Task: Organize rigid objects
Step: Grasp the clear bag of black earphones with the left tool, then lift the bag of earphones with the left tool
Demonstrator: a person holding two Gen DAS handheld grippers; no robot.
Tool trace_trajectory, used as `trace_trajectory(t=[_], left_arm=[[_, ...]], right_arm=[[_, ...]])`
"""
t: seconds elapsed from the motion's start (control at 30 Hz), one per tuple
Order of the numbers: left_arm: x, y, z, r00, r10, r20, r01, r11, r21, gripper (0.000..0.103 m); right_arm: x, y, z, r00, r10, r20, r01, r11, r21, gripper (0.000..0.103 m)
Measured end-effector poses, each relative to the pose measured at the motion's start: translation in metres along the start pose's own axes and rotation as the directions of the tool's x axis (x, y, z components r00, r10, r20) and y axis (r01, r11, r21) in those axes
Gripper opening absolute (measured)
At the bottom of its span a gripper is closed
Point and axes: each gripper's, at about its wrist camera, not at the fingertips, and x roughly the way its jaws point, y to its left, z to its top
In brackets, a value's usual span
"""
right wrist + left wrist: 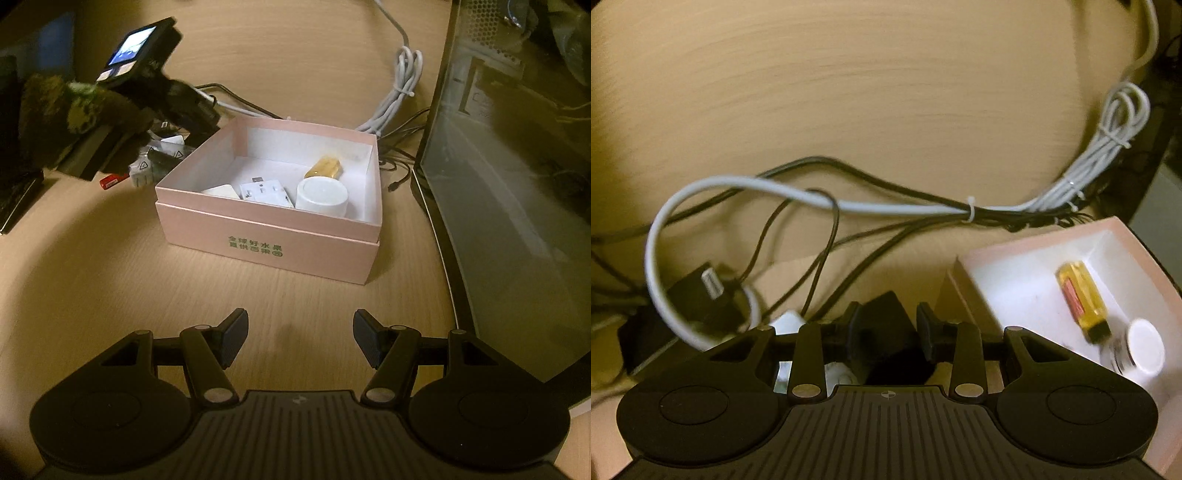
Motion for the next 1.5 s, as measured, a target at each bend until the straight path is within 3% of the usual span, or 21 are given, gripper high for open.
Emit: trace_trajectory(t=[0.23,0.47,0.63,0.8,0.93,1.07,1.17,1.23,1.37,1.5], left_arm=[[-0.049,0.014,-0.047,0.996,-0.084,0.017,0.086,0.991,-0.099,0.036],[-0.091,0.01,-0.093,0.993,-0.112,0.03,0.115,0.974,-0.195,0.036],[-0.121,-0.008,-0.123,0.993,-0.095,0.064,0.105,0.981,-0.162,0.037],[-0.15,-0.014,-0.15,0.981,-0.189,0.044,0.194,0.969,-0.152,0.037],[-0.175,-0.026,-0.175,0.976,-0.218,0.011,0.218,0.972,-0.083,0.037],[-0.192,-0.036,-0.187,0.98,-0.198,-0.022,0.198,0.98,0.002,0.037],[-0.206,-0.04,-0.184,0.989,-0.141,0.047,0.139,0.989,0.046,0.037],[-0.209,-0.043,-0.176,0.989,-0.123,0.084,0.112,0.986,0.124,0.037],[-0.183,-0.049,-0.156,0.997,-0.066,0.042,0.05,0.946,0.321,0.037],[-0.151,-0.05,-0.153,0.998,-0.047,-0.045,0.062,0.89,0.451,0.038]], right_arm=[[0.009,0.001,0.003,0.999,0.036,-0.015,-0.036,0.999,0.004,0.063],[0.014,0.019,0.008,0.996,0.086,-0.007,-0.086,0.995,-0.043,0.063],[0.013,0.032,0.009,0.993,0.116,0.003,-0.116,0.991,-0.071,0.063],[0.011,0.042,0.008,0.99,0.138,0.003,-0.137,0.985,-0.101,0.063],[0.007,0.052,0.005,0.985,0.174,0.009,-0.172,0.978,-0.12,0.064],[0.007,0.063,0.009,0.973,0.228,0.015,-0.224,0.964,-0.14,0.064],[0.009,0.074,0.014,0.97,0.244,0.019,-0.237,0.956,-0.175,0.064],[0.009,0.078,0.017,0.967,0.252,0.024,-0.243,0.952,-0.184,0.064],[0.009,0.078,0.015,0.963,0.27,0.017,-0.263,0.948,-0.177,0.064],[0.006,0.071,0.008,0.967,0.255,0.014,-0.249,0.956,-0.154,0.064]])
